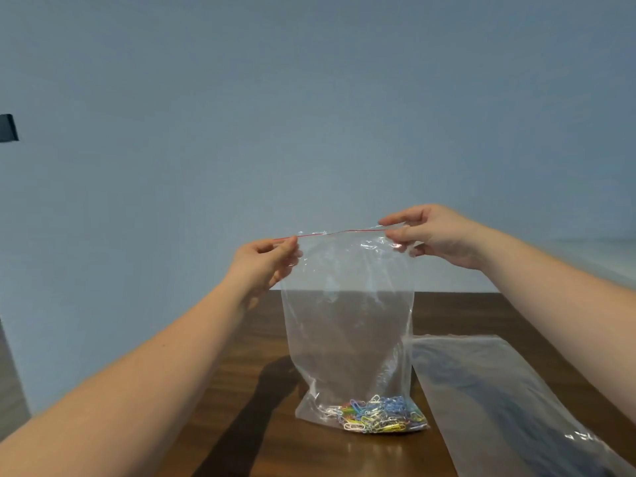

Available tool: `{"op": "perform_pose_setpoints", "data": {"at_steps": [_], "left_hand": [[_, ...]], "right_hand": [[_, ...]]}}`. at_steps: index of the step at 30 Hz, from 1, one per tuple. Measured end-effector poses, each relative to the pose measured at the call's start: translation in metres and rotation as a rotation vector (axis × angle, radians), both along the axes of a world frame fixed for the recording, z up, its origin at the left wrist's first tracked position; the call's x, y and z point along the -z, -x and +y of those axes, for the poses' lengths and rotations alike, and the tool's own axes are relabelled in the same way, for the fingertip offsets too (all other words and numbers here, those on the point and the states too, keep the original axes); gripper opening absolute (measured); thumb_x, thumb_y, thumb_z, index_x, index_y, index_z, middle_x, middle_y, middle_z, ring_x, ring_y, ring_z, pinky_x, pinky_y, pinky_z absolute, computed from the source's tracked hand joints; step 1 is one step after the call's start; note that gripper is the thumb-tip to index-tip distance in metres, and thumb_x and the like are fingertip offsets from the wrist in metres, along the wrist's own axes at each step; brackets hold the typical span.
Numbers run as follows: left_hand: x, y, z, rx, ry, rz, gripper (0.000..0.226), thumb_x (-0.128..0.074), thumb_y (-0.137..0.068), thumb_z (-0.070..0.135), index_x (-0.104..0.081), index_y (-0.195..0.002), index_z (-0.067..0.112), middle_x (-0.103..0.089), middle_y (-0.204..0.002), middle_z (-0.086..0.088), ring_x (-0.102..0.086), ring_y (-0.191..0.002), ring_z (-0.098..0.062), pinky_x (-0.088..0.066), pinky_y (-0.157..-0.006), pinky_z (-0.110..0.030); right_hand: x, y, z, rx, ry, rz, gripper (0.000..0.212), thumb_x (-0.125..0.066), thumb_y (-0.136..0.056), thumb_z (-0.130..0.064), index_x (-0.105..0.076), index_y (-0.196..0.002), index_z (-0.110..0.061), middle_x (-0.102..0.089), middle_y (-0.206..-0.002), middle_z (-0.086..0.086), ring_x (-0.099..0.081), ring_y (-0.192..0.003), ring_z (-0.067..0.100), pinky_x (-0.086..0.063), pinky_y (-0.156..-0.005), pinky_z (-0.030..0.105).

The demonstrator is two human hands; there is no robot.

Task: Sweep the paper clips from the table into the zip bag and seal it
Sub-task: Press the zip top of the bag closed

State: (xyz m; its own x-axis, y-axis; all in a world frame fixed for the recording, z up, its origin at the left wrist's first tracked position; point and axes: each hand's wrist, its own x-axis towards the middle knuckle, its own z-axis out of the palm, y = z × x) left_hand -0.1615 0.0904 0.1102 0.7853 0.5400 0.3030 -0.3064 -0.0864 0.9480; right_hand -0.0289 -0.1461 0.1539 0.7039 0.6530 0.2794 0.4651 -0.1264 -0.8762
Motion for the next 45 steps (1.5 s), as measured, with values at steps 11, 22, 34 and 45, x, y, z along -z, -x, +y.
{"op": "perform_pose_setpoints", "data": {"at_steps": [11, 22, 34, 45], "left_hand": [[-0.012, -0.003, -0.019, 0.012, -0.239, -0.026, 0.019, -0.073, -0.073, 0.027, -0.074, -0.086, 0.014, -0.070, -0.077, -0.001, -0.060, -0.074, -0.011, -0.049, -0.073, -0.023], [-0.002, -0.001, -0.011, 0.036, -0.093, -0.103, 0.008, -0.068, -0.079, 0.018, -0.072, -0.076, 0.012, -0.071, -0.065, 0.003, -0.061, -0.069, -0.014, -0.049, -0.074, -0.027], [-0.008, -0.003, -0.017, 0.072, -0.162, -0.151, 0.008, -0.069, -0.075, 0.015, -0.067, -0.068, 0.011, -0.071, -0.083, -0.007, -0.065, -0.075, -0.017, -0.051, -0.075, -0.024], [-0.006, -0.001, -0.018, 0.139, -0.165, -0.097, 0.010, -0.068, -0.078, 0.018, -0.074, -0.077, 0.010, -0.074, -0.082, -0.004, -0.065, -0.073, -0.013, -0.052, -0.070, -0.019]], "right_hand": [[-0.028, 0.047, 0.034, 0.060, 0.339, -0.524, 0.033, -0.066, -0.083, -0.044, -0.073, -0.106, -0.021, -0.069, -0.109, -0.008, -0.058, -0.105, 0.009, -0.042, -0.087, 0.022], [-0.030, 0.049, 0.060, -0.036, 0.283, -0.335, 0.008, -0.074, -0.081, -0.024, -0.073, -0.077, -0.018, -0.073, -0.078, -0.003, -0.061, -0.074, 0.000, -0.042, -0.064, 0.011], [-0.031, 0.054, 0.066, -0.080, 0.279, -0.280, 0.015, -0.076, -0.078, -0.025, -0.076, -0.083, -0.011, -0.073, -0.072, -0.006, -0.059, -0.071, 0.006, -0.043, -0.072, 0.012], [-0.038, 0.060, 0.062, -0.027, 0.413, -0.158, 0.009, -0.078, -0.074, -0.029, -0.074, -0.074, -0.021, -0.073, -0.074, -0.009, -0.054, -0.074, 0.004, -0.030, -0.066, 0.026]]}}
